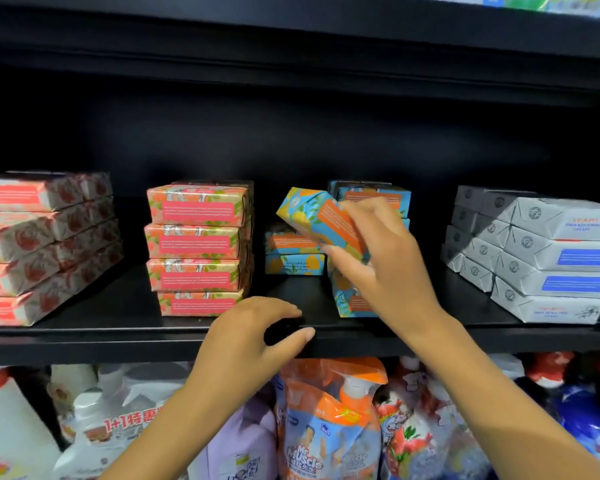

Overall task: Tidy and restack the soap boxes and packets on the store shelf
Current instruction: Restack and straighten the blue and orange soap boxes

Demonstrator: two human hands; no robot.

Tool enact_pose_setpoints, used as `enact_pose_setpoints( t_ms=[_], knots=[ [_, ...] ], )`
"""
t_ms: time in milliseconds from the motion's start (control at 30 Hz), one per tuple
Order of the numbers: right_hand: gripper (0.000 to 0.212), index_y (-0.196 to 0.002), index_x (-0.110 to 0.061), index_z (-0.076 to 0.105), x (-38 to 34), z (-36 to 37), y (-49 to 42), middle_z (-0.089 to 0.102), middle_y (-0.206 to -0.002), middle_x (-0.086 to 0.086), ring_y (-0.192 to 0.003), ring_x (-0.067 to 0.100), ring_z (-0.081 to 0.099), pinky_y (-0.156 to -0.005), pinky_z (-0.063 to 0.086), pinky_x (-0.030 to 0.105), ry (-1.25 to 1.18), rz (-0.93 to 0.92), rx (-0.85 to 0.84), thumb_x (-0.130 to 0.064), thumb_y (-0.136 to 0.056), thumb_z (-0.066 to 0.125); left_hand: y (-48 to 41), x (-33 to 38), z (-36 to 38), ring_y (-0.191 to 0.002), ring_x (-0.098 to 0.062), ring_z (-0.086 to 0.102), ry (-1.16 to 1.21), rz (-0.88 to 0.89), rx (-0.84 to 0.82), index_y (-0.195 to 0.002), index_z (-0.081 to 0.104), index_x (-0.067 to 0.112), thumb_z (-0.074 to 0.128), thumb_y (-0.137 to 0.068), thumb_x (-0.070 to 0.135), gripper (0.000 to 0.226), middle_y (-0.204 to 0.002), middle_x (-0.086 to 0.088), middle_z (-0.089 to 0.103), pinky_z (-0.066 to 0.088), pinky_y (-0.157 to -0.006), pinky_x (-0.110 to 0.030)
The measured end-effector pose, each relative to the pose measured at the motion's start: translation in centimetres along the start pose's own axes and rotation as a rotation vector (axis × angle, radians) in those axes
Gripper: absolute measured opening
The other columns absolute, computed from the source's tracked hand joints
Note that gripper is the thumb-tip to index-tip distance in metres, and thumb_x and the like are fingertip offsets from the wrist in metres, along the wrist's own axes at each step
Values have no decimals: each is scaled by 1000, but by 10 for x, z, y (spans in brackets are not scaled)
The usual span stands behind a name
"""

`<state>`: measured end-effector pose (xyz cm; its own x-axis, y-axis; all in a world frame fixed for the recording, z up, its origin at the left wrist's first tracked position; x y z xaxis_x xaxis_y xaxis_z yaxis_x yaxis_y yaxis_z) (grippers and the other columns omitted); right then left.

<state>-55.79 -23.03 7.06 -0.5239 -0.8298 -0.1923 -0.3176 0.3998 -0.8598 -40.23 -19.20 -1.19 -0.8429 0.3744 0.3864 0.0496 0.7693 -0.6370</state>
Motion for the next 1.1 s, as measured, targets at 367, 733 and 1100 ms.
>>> enact_pose_setpoints(
  t_ms=[367, 733, 1100],
  knots=[
    [37, -112, -6, 58, 52, -73, 37, 46, -100, -3, -84, -3, 41, -72, 33, -1, 92, 92, 97, -22, -80, 64, -91, 8, 22, -126, -24, 43, -179, -46, 68, -138, 43, 10, 68, -85, 17, 59, -134, -8, 50, 36, -102, -31],
    [42, -114, 0, 57, 72, -78, 47, 45, -103, -1, -92, -4, 39, -74, 33, -4, 83, 82, 129, -22, -79, 63, -113, -15, 36, -117, -26, 38, -297, -199, 26, -123, 49, 8, 65, -85, 7, 41, -122, -13, 49, 37, -87, -30],
    [41, -115, 0, 56, 71, -73, 46, 43, -106, -2, -97, -4, 40, -76, 36, -2, 50, 29, 137, -22, -80, 62, -105, -5, 30, -116, -21, 32, -459, -123, 89, -118, 45, 11, 61, -87, 9, 35, -123, -5, 45, 35, -73, -30]
  ],
)
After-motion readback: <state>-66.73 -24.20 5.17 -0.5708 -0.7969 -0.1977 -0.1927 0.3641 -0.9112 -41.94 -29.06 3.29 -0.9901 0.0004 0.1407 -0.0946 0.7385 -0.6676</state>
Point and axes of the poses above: each hand's wrist, its own y-axis away from the middle knuckle, its own z-axis out of the palm, x = y × z, the point moved 4 cm from there along -y, towards the middle knuckle
